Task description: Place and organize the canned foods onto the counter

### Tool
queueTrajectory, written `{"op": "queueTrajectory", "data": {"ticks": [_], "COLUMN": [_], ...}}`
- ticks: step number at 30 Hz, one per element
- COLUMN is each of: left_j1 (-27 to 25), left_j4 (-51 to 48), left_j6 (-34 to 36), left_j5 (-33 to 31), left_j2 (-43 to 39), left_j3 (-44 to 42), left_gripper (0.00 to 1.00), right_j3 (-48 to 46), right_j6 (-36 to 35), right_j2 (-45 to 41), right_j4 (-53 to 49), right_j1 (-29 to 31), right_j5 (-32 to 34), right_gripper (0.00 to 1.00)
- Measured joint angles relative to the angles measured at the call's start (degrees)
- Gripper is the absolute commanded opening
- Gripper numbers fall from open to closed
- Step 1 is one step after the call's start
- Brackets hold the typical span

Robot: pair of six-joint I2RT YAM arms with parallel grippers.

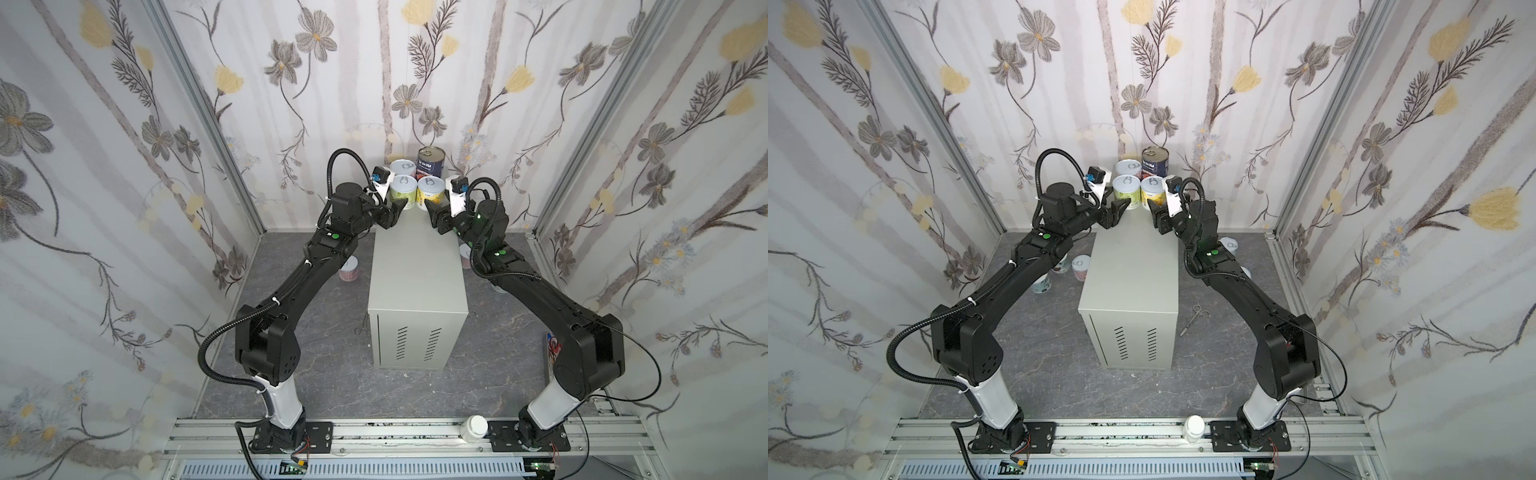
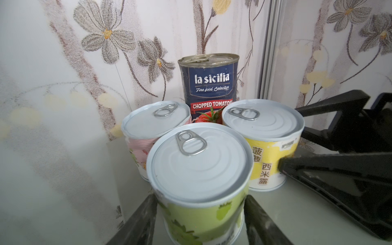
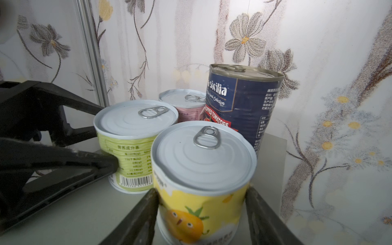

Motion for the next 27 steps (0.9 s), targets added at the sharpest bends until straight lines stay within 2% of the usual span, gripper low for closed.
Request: {"op": "queueTrajectory", "data": {"ticks": [15, 27], "left_j1": [-0.02, -0.11], "left_j4": [-0.79, -0.66], "left_j6": [0.00, 0.00], "left_j5": [0.26, 0.85], "left_j2": [-0.70, -2.78], "left_j3": [-0.26, -1.62], "left_gripper": [0.67, 0.73], "right_j3": [0.61, -1.81], "right_j6": [0.04, 0.00], "right_j2": [0.66, -1.40], "right_j4": [0.09, 1.11], "right_j1": [-0.04, -0.09], "right_j5": [0.00, -0.44], "right_gripper": [0.66, 0.84]}}
